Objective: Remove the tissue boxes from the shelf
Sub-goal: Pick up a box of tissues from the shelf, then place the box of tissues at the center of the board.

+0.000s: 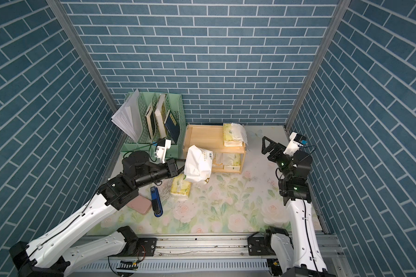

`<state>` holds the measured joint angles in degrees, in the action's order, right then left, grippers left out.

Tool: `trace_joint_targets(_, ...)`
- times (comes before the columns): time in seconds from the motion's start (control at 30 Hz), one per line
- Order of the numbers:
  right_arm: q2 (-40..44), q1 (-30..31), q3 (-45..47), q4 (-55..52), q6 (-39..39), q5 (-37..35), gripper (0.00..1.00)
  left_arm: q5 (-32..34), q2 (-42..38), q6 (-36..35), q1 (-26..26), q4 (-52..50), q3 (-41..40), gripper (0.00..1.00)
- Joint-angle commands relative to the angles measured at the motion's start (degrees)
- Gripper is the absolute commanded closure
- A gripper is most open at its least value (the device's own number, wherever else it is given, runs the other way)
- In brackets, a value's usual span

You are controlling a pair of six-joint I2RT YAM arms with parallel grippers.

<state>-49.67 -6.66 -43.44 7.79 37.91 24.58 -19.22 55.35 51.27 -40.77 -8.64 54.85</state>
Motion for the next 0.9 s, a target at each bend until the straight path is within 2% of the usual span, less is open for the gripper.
trace_joint_targets(0.0, -0.7, 0.0, -0.1, 2.1, 2.5, 3.0, 0.0, 0.4, 0.7, 0.9, -0.7, 1.5, -1.9, 1.0)
trace_joint_targets(0.17, -0.5, 0.0, 0.5, 2.4, 3.4, 3.7, 0.0, -0.4, 2.8, 2.5, -1.7, 6.5, -6.9, 1.0)
trace_joint_targets(0.33, -0.6, 0.0, 1.3, 2.2, 3.4, 4.6, 0.0, 2.8, 6.1, 3.0, -3.0, 9.7, -10.2, 1.0)
trace_joint_targets(0.47, -0.3, 0.1, 1.5, 1.0, 2.5, 5.4, 0.0, 2.6, 10.5, 3.4, -3.4, 14.0, -11.9, 1.0)
trace_joint_targets(0.67, 1.1, 0.1, 1.1, -2.7, -0.2, 4.3, 0.0, 6.7, 14.6, 3.8, -4.0, 15.1, -13.8, 1.0)
trace_joint_targets(0.87, 1.6, 0.0, 0.7, -3.2, -0.1, 3.8, 0.0, 7.3, 18.1, 2.9, -4.1, 14.8, -14.2, 1.0)
